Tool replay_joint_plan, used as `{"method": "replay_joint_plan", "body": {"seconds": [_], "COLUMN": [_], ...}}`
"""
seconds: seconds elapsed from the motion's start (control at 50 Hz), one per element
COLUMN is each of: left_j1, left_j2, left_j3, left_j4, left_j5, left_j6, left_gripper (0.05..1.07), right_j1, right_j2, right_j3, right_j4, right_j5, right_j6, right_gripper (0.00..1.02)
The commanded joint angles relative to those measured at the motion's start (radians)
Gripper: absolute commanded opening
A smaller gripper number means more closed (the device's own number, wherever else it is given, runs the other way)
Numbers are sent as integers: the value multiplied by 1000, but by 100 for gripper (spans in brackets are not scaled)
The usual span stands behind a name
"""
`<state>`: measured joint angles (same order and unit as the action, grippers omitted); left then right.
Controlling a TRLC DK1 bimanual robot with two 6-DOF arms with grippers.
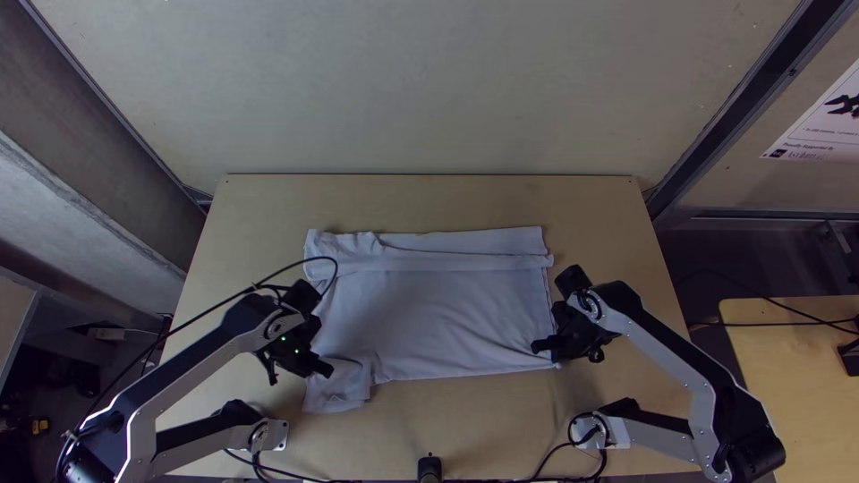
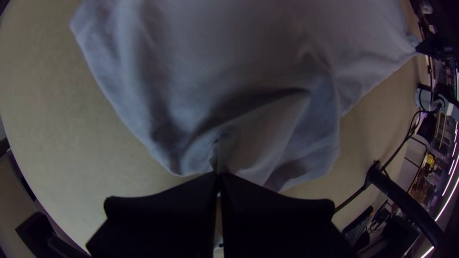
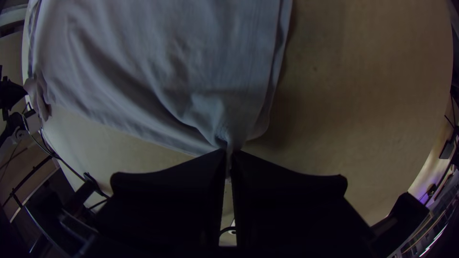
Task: Fold the t-shirt
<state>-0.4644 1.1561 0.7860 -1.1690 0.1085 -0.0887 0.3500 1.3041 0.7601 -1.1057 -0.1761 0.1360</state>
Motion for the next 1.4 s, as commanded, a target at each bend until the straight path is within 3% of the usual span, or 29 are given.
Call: {"method": "replay_joint_plan", "body": {"seconds": [0.0,0.14,0.44,0.9,1.38], "left_j1": [63,147,237,346,417], "left_j2": [-49,-84,-82,96,350], "left_j3": [19,10,64,312,616], "left_j4": [-37,-44,-69,-67,-64], "left_j5": [-4,-27,-38,-29,-27], "left_j6": [81,158,250,307,343], "left_gripper": [8,8,8,8,8], "right_j1": [-23,-43,-51,-100,-141], "right_j2": [-17,0,1,80,330], "right_j3": [21,22,84,219,522], "right_j4": [-17,-6,7,23,35], "right_j5": [7,49,61,84,89], "right_j6": [-27,-30,-27,-47,-58], "right_gripper": [2,2,2,2,2]}}
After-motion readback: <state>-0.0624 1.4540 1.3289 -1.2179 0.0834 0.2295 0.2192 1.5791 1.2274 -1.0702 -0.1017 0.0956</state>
